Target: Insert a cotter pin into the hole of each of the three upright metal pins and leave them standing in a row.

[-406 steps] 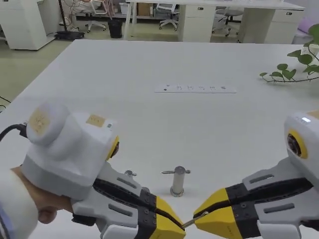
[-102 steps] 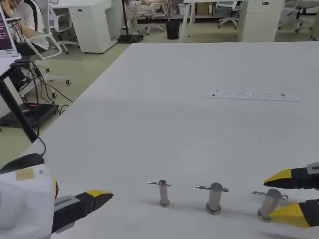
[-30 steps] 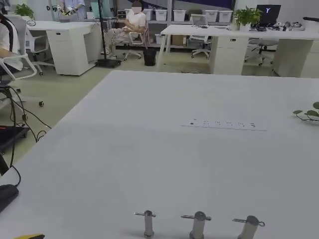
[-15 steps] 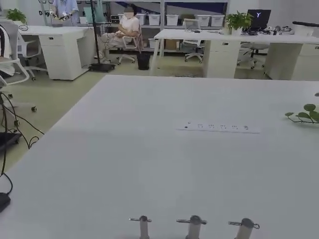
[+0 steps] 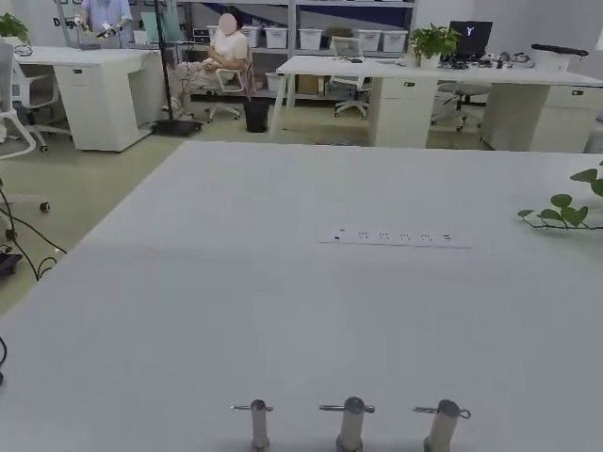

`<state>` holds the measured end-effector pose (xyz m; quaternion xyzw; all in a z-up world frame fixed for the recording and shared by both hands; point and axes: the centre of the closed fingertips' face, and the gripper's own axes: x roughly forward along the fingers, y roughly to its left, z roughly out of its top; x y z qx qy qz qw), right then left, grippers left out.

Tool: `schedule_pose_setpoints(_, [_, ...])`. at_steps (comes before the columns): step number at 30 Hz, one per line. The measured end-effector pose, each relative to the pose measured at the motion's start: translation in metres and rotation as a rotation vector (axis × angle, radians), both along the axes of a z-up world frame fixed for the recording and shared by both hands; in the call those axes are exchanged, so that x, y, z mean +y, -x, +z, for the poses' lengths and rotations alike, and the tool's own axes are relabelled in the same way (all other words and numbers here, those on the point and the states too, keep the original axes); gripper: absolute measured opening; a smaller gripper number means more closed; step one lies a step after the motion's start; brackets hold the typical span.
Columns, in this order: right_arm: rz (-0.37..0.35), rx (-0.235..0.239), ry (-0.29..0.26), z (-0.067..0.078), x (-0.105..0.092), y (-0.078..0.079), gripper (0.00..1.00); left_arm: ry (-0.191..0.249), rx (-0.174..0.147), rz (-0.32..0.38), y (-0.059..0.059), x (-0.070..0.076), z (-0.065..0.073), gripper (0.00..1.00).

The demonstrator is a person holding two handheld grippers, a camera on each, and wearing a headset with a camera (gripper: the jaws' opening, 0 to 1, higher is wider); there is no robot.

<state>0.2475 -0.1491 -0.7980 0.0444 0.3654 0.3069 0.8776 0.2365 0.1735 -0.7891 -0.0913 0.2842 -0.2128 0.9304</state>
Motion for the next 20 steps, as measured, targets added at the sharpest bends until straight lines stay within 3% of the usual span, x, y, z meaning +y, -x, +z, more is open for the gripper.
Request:
schedule_pose_setpoints(3, [-0.007, 0.003, -0.004, 0.001, 0.002, 0.0007, 1.0, -0.04, 0.008, -0.015, 0.0018, 0.0038, -0.0028, 0.99])
schedule_pose_setpoints(14, [-0.023, -0.002, 0.019, 0.0048, 0.0028, 0.0004, 1.0, -0.018, 0.022, -0.035, 0.0031, 0.0021, -0.001, 0.99])
schedule_pose_setpoints(20, [-0.032, 0.015, -0.009, 0.0059, 0.0037, 0.0031, 1.0, -0.024, 0.033, -0.054, 0.0062, -0.0038, -0.002, 0.99])
